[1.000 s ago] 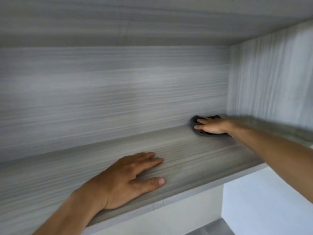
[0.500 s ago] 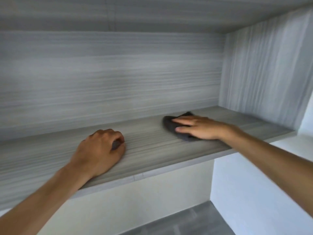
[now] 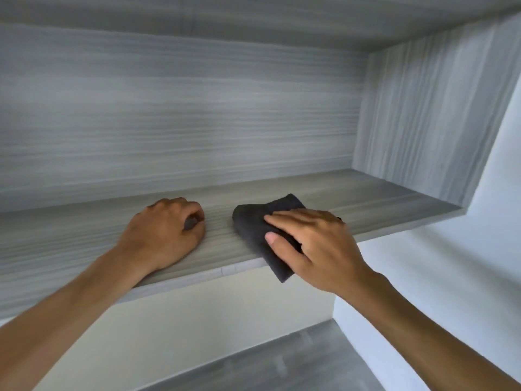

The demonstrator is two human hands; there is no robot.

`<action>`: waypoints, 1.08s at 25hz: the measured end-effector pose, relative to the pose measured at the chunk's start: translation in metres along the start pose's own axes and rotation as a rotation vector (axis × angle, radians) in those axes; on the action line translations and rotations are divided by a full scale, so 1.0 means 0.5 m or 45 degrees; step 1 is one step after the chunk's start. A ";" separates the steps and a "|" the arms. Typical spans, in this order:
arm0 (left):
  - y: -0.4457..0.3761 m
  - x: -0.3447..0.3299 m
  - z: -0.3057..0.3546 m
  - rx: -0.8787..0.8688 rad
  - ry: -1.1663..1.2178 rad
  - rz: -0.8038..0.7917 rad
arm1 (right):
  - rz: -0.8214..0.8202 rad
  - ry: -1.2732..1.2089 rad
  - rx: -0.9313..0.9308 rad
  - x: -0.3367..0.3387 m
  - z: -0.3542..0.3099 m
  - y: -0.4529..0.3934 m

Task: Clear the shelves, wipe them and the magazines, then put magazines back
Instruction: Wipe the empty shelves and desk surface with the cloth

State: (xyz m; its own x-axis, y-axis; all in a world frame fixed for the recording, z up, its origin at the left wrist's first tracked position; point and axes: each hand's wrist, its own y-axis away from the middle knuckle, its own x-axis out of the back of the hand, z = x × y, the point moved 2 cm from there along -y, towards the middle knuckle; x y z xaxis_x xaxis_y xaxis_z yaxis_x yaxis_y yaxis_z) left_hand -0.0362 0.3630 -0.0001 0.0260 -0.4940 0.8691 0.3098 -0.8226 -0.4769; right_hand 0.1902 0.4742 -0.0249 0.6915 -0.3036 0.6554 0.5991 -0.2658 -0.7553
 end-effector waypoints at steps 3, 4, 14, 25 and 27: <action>0.004 0.002 -0.001 0.009 0.014 -0.010 | 0.177 0.138 -0.141 0.039 0.141 0.058; 0.003 0.003 0.002 0.014 0.001 -0.008 | 0.189 0.198 -0.235 0.055 0.186 0.073; -0.008 0.007 0.011 -0.006 -0.019 -0.047 | 0.223 0.039 -0.158 -0.046 -0.136 0.022; 0.079 0.061 -0.120 -0.058 0.124 -0.326 | -0.721 0.098 -0.847 0.067 0.088 -0.024; 0.083 0.061 -0.112 -0.054 0.123 -0.381 | -0.784 0.180 -0.705 0.034 0.009 -0.064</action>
State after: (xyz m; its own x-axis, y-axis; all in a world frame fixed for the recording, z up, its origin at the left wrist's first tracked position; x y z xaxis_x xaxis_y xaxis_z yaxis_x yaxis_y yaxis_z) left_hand -0.0760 0.2981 -0.0006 -0.1513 -0.2510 0.9561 0.2502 -0.9454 -0.2086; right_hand 0.1845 0.4817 0.0106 0.2263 -0.0590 0.9723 0.5426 -0.8213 -0.1761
